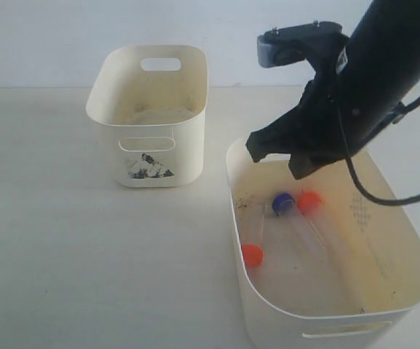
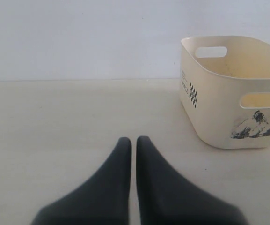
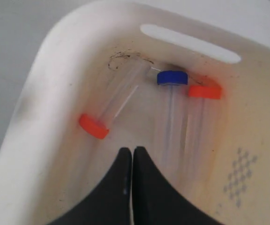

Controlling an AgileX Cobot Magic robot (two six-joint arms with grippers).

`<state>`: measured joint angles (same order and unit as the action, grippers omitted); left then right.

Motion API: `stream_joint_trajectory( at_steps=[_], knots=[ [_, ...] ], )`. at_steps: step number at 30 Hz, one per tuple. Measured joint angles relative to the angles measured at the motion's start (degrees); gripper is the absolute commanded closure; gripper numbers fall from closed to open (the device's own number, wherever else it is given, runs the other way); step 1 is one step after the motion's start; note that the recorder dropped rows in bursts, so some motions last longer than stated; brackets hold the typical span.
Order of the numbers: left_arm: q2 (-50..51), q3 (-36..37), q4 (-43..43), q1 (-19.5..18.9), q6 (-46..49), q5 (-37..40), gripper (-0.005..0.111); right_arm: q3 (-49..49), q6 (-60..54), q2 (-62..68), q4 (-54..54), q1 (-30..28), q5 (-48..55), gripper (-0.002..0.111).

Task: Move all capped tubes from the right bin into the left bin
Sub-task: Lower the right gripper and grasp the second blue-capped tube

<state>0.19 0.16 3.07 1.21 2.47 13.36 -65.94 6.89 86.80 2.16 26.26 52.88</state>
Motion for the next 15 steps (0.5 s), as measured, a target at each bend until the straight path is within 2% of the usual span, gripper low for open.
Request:
stream_joint_trajectory(
  at_steps=[7,15],
  knots=[
    [0.0,0.0,0.0,0.0,0.0,0.0,0.102,10.25,0.88,-0.15,1.84,0.0,-11.5,0.109],
    [0.0,0.0,0.0,0.0,0.0,0.0,0.102,12.33,1.91,4.21,1.84,0.0,-17.73,0.109]
  ],
)
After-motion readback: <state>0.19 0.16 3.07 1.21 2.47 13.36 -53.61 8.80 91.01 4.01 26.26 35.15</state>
